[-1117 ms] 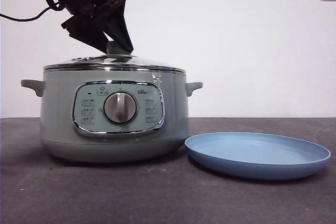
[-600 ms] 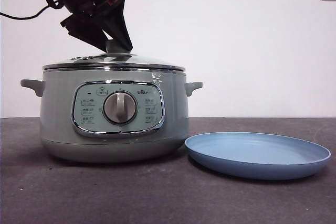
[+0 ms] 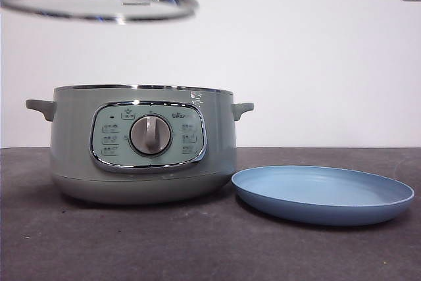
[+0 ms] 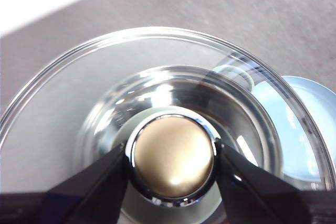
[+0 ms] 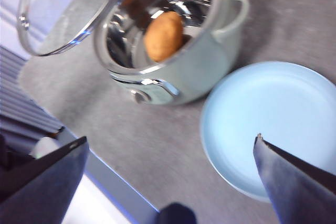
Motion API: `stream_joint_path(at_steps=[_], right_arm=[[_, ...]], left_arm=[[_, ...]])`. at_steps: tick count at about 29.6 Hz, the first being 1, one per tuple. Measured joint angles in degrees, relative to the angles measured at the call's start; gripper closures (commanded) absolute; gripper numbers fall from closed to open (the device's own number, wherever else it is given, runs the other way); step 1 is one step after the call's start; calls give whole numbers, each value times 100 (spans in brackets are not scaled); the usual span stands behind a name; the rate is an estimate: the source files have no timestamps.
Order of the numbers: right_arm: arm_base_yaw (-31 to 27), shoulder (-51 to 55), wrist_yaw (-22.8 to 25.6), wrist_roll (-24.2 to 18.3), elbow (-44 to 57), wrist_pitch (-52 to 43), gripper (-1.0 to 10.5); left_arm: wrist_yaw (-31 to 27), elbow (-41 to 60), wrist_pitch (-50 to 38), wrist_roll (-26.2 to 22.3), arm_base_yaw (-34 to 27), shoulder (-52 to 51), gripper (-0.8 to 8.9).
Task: Take the potato out from the steamer,put the potato on the plate,close the lid
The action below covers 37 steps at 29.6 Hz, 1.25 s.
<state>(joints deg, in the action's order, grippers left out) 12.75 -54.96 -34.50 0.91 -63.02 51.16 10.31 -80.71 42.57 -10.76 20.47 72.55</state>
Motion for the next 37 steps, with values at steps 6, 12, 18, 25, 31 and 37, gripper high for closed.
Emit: stream_joint_path(at_steps=[6,12,18,25,31,37], right_arm=[[1137,-1191,136,730,-87,-1491,352],[1910,-2494,688,815,-1073,-1569,352],[2490,-3823,1462,741,-2538,-1346,352],[2833,-5125,2361,699,-3801,-1309,353],[2988,-5751,2889,671,-3967,-1392,353],[3176,-6236,3331,590,-3969,-1639,353]], left_arm=[[-516,0,1115,85,-50,-1322,822],[-892,0,1963,179,-55,-2061,823],[-1113,0,2474,393,-55,-2651,822],[-1191,0,2865,470,-55,-3056,822],[-1187,0,2955,483,-55,-3154,822],[-1185,2,2997,483,-55,-3106,822]])
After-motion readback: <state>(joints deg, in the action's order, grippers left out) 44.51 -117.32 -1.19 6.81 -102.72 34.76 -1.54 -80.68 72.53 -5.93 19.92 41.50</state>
